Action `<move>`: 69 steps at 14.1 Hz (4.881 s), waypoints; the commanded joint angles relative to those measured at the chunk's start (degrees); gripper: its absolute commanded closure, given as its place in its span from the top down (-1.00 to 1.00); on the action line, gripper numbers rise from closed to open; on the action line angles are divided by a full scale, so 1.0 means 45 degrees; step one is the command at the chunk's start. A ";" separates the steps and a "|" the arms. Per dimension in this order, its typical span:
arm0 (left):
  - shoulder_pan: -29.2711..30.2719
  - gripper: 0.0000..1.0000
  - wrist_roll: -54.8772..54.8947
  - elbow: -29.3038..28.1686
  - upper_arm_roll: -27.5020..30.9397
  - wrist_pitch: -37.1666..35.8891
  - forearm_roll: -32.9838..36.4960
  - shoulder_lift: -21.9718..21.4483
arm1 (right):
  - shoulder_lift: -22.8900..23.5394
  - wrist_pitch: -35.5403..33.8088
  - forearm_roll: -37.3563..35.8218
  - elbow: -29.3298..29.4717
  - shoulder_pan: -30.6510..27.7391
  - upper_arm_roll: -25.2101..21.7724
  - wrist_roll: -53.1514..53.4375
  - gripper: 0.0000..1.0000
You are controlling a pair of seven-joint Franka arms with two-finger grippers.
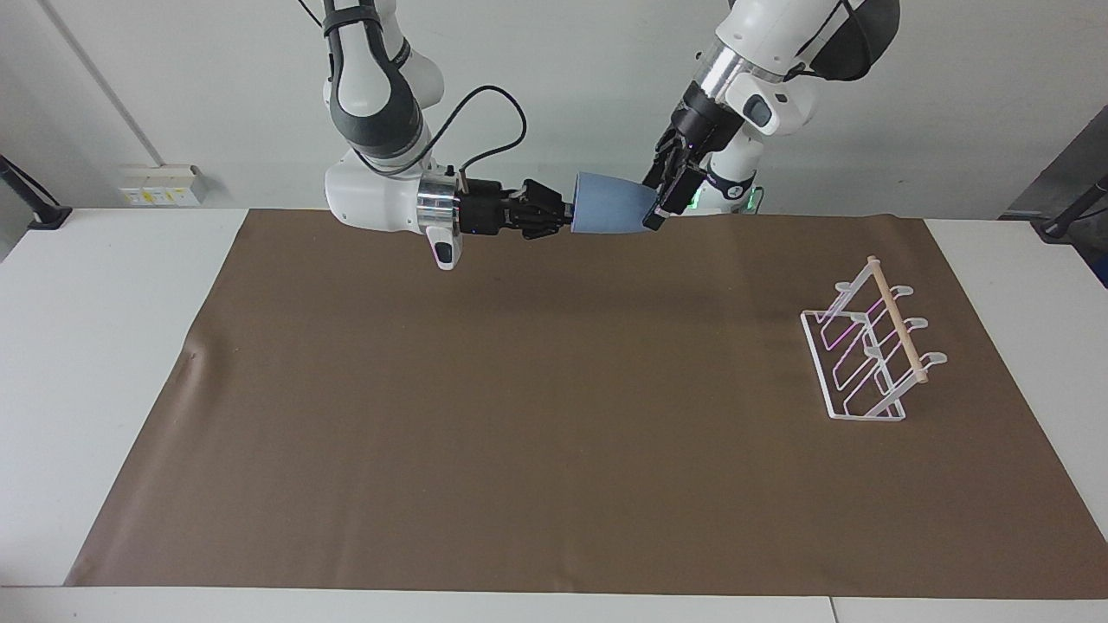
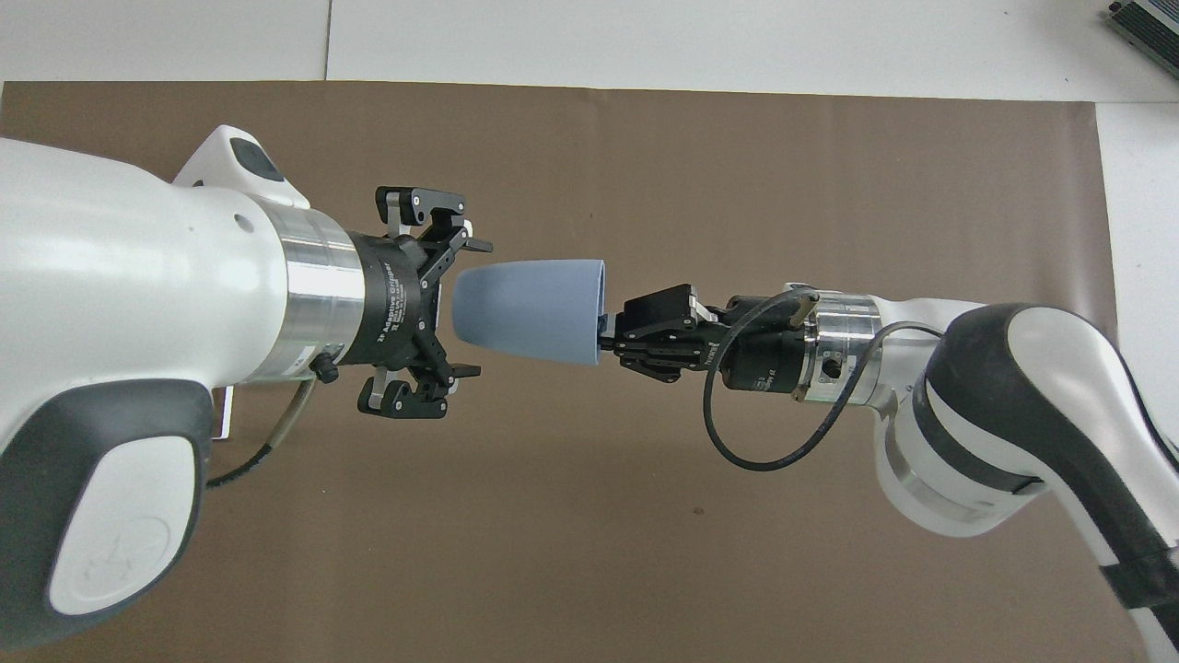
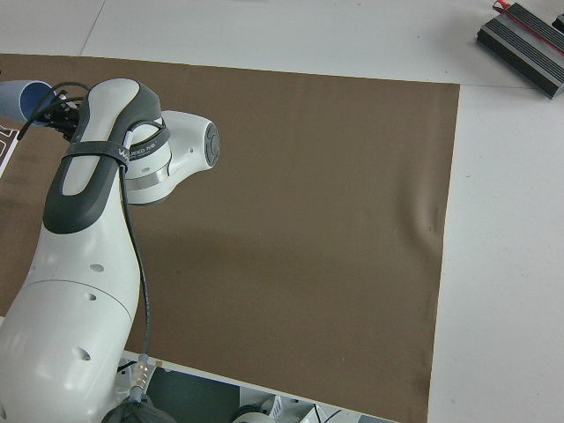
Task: Hang cup on cup holder
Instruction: 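Move the left gripper toward the cup held by the right gripper, then close the left gripper around the cup's open end, then pull the cup away with the left gripper while the right gripper opens, then carry the cup to the rack with the left gripper while the right gripper retracts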
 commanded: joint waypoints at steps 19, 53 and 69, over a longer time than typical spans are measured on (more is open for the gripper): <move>-0.0755 0.21 -0.2131 -0.0338 -0.0016 0.1870 -0.0020 0.0286 | -0.0338 0.0051 0.0325 -0.0293 -0.0019 0.0009 0.0215 -1.00; 0.2211 -1.00 0.4291 -0.5824 0.0120 0.0424 0.6301 -0.1629 | -0.0416 0.1123 -1.7163 0.1582 -0.2480 -0.0128 0.2480 1.00; 0.3071 -1.00 0.6657 -0.5729 0.0140 0.2845 1.3007 -0.0613 | 0.0639 -0.5223 -2.1999 0.7227 -0.3847 -0.0186 0.3497 1.00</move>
